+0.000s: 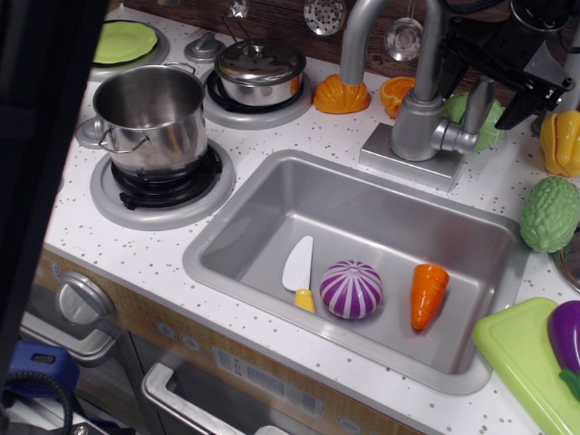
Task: Turn lever vertical to front
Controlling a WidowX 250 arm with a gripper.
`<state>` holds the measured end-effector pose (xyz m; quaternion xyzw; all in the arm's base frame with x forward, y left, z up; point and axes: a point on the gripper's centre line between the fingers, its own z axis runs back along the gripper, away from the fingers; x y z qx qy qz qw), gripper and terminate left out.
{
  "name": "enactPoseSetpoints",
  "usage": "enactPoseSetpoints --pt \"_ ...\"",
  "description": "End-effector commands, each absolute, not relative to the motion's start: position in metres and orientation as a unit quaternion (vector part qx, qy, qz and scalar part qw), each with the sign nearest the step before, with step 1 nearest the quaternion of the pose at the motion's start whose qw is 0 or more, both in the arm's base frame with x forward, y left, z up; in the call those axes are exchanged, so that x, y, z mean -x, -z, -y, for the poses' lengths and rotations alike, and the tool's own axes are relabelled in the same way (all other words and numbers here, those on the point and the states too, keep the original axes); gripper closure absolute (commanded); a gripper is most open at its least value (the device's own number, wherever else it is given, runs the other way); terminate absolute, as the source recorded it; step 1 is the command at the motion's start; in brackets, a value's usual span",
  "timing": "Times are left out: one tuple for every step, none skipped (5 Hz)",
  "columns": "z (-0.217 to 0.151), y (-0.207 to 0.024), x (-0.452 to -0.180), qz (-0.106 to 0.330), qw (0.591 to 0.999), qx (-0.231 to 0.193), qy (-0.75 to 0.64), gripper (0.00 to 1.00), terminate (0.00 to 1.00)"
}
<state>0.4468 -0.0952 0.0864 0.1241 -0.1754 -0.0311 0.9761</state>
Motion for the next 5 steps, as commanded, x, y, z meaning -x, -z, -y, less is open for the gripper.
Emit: enactPoseSetpoints --pt "0.089 -0.106 -0.461 0.209 0.971 -0.114 0.028 0.0 0.0" --pt "0.09 -0.109 -0.461 0.204 0.972 -0.117 0.019 1.0 0.0" --pt "0.092 -0.106 -0.458 0.203 0.973 -0.112 0.012 1.0 0.0" --pt "0.1 -0.104 -0.447 0.189 0.976 -0.102 -0.018 1.0 0.0" --pt "0.109 -0.101 -0.429 0.164 0.981 -0.089 -0.052 1.0 0.0"
